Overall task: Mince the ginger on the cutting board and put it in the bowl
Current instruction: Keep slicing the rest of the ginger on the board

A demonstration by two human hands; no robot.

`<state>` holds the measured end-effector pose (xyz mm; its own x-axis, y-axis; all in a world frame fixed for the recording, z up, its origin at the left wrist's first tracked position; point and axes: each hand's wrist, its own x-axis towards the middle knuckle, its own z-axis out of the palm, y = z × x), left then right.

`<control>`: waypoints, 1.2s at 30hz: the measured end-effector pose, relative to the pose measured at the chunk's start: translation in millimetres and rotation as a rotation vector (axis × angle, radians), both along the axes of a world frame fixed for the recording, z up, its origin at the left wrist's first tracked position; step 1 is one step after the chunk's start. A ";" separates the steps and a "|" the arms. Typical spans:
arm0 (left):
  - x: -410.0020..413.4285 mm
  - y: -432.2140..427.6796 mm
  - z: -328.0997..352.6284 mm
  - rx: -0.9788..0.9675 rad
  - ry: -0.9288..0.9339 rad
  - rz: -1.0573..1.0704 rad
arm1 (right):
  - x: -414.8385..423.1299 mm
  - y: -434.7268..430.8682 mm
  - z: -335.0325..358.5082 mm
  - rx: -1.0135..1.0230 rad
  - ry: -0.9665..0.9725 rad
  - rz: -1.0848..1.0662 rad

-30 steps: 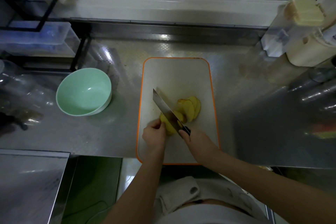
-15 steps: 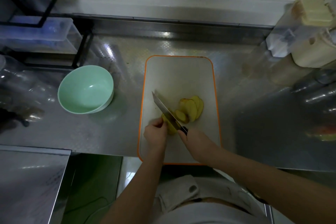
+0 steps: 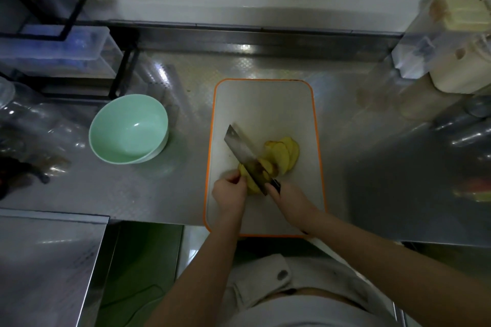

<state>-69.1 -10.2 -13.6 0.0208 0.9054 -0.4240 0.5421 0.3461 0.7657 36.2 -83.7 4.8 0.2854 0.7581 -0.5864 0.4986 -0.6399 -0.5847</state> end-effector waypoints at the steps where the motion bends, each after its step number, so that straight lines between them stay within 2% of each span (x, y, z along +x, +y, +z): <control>1: -0.4 -0.1 0.7 0.009 -0.008 -0.006 | 4.5 1.7 0.9 0.009 0.004 0.001; 6: -0.3 -1.9 2.1 -0.001 -0.029 -0.002 | 17.2 7.2 4.7 0.030 -0.046 0.067; 17: -1.9 -2.3 0.7 -0.061 -0.099 0.123 | 5.7 -4.9 6.8 0.139 0.033 -0.121; 36: 2.8 -0.2 3.4 -0.082 -0.016 0.147 | -4.9 -7.7 24.4 0.049 -0.022 -0.006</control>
